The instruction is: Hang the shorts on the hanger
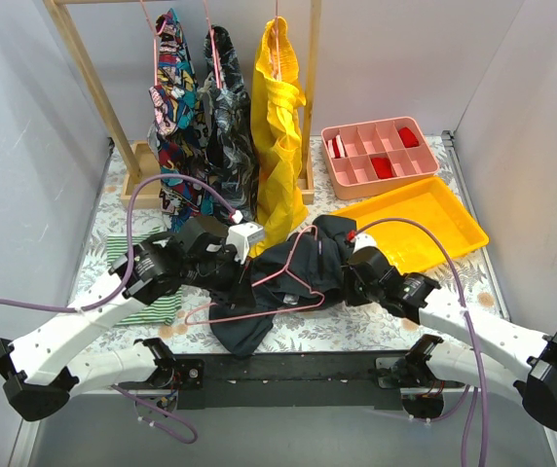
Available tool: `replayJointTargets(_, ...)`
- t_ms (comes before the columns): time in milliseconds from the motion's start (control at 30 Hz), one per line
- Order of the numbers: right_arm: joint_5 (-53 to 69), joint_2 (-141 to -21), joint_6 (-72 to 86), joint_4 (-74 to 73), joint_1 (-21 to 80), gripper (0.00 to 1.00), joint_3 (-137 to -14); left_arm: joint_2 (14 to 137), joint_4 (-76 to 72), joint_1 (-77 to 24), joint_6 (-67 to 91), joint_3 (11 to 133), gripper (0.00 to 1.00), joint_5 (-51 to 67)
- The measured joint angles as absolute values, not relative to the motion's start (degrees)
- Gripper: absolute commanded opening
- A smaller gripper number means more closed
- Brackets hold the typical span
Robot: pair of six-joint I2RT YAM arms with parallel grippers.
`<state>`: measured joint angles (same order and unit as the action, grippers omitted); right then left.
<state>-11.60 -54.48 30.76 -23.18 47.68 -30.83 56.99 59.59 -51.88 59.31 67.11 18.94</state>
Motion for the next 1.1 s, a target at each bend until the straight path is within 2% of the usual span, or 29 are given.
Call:
replayJointTargets(400,-14.13,-55.83,28.25,-27.55,48.93,0.01,-40.66,58.24,54.81,-51.99,57.80,67.09,0.00,17.78)
replayJointTargets(567,-15.38,-58.87,26.63,-30.76,48.95,0.01,-52.51,54.39,48.77,-52.05,57.87,64.03,0.00,15.07)
replayJointTargets(800,-17.30,-64.66,23.27,-31.99,49.21,0.01,-71.29,45.15,33.71,-52.25,57.78,54.89,0.00,9.30)
replayJointTargets(1100,-17.28,-70.89,21.17,-36.01,49.50,0.01,-85.17,36.67,12.14,-52.36,55.24,41.87,0.00,3.64)
